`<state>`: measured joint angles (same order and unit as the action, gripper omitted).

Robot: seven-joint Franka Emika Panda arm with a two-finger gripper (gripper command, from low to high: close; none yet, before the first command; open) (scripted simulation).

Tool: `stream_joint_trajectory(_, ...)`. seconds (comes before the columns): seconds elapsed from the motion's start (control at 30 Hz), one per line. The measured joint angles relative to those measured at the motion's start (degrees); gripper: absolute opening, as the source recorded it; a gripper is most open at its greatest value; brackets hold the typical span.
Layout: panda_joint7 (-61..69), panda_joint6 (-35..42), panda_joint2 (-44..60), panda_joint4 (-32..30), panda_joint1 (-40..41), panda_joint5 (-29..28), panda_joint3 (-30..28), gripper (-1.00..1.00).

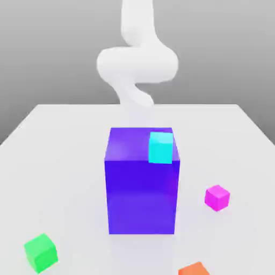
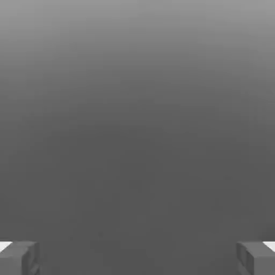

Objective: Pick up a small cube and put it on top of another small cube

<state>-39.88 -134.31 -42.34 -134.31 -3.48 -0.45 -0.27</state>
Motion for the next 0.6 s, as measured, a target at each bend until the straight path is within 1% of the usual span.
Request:
stream_joint_trajectory(0.2,14.8,-6.2,8.6,-6.2,-8.3,-0.8,-0.7,0.0)
stream_joint_trajectory(0.6,44.7,-18.3,25.2,-18.2,-22.9,-0.8,-1.0,0.0)
